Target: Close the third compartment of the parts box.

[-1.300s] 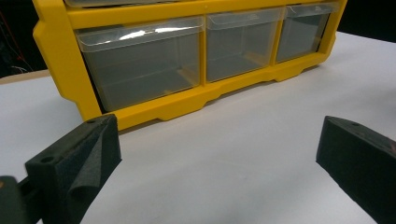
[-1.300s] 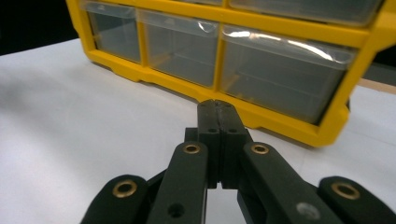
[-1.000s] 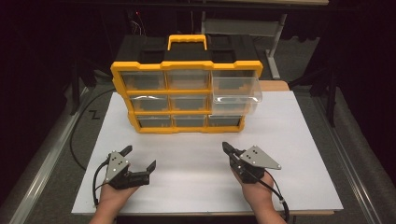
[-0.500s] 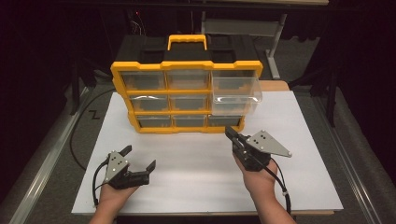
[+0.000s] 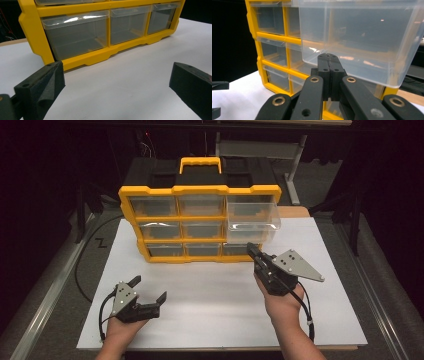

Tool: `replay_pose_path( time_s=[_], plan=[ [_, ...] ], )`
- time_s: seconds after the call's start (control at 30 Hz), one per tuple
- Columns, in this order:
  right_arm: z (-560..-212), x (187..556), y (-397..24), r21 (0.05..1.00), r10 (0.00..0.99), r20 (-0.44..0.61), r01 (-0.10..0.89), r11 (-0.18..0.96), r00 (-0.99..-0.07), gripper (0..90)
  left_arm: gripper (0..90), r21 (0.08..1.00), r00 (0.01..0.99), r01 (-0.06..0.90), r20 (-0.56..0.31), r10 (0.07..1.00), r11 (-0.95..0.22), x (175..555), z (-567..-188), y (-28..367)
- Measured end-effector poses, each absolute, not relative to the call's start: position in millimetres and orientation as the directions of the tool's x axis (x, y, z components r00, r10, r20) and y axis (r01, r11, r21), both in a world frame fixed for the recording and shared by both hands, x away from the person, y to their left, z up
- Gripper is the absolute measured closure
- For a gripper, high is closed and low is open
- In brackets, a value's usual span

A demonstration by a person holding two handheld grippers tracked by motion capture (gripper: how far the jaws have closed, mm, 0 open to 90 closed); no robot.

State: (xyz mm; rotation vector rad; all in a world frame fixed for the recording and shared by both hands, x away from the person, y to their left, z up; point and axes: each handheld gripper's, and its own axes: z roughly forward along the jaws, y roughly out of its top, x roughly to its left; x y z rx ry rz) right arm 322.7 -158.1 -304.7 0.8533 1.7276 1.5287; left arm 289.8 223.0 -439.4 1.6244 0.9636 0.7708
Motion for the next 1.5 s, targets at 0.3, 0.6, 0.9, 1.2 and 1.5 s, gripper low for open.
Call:
replay_pose_path(
  time_s=[0.3,0.6,0.9,1.2,1.5],
  plan=[
    [-291.3,327.7,-160.7,0.994,0.833,-0.070,0.029,0.103,-0.548,90.0,0.9,0.970,0.469,0.209,0.016,0.883,-0.128,289.5,-439.4,223.0],
    [-277.8,334.2,-159.3,0.994,0.843,-0.076,0.021,0.104,-0.532,90.0,0.9,0.971,0.466,0.208,0.011,0.885,-0.122,289.3,-439.2,224.2],
    [-266.2,335.0,-158.0,0.995,0.846,-0.084,0.006,0.103,-0.526,90.0,0.9,0.972,0.465,0.205,0.009,0.885,-0.117,289.5,-438.9,224.6],
    [-263.7,336.7,-157.5,0.995,0.848,-0.086,-0.001,0.100,-0.523,90.0,0.9,0.972,0.465,0.203,0.009,0.885,-0.116,289.6,-438.8,224.9],
    [-263.1,339.9,-154.6,0.994,0.851,-0.090,-0.001,0.105,-0.517,90.0,0.9,0.973,0.468,0.201,0.005,0.884,-0.111,289.1,-438.3,225.4]
  ],
)
